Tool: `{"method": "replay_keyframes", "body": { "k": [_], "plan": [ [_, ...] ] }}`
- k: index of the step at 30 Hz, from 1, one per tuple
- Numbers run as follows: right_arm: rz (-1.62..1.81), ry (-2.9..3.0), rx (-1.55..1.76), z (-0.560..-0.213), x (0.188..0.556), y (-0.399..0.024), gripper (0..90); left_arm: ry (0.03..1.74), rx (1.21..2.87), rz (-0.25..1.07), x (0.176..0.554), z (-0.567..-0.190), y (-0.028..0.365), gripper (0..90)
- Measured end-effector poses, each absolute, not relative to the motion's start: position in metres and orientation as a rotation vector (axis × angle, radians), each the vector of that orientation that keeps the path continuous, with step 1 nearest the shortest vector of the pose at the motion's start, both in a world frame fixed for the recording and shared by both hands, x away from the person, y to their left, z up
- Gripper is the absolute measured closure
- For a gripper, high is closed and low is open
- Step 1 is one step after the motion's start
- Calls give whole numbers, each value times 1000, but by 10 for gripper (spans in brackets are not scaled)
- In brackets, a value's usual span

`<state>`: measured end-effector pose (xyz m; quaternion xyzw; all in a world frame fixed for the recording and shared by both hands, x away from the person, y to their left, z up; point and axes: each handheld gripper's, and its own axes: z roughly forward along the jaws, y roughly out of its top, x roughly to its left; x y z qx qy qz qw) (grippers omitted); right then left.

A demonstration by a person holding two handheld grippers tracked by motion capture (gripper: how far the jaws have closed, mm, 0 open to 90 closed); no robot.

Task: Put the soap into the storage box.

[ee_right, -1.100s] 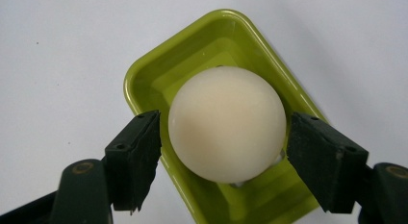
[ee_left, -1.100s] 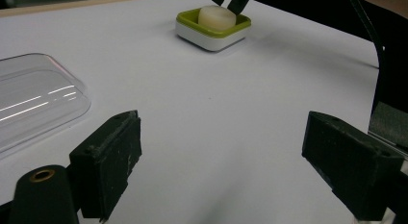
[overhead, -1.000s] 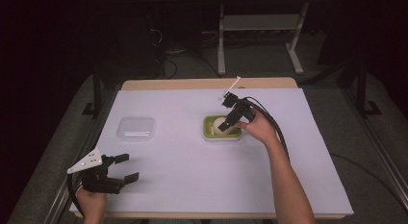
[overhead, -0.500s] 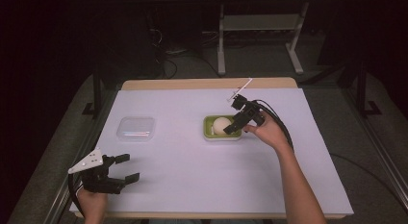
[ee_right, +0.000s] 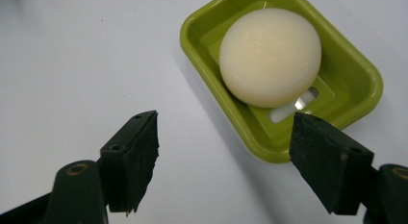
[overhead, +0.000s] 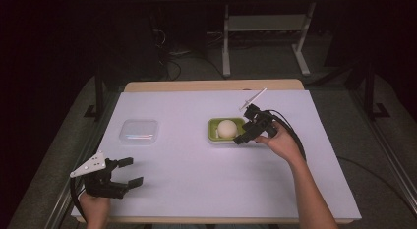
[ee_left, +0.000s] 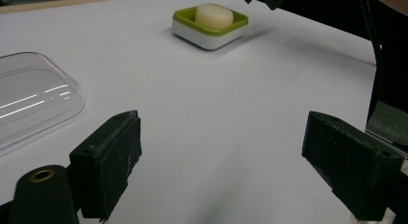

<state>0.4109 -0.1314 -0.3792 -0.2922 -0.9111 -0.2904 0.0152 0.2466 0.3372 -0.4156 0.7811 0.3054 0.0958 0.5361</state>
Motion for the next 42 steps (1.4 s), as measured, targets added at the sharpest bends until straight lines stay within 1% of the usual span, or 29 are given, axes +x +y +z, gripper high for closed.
{"method": "replay_keyframes", "body": {
  "k": [42],
  "plan": [
    [-979,-2800,-870,-400,343,-167,250,728,1865,223,246,-416,335,130]
  ]
}}
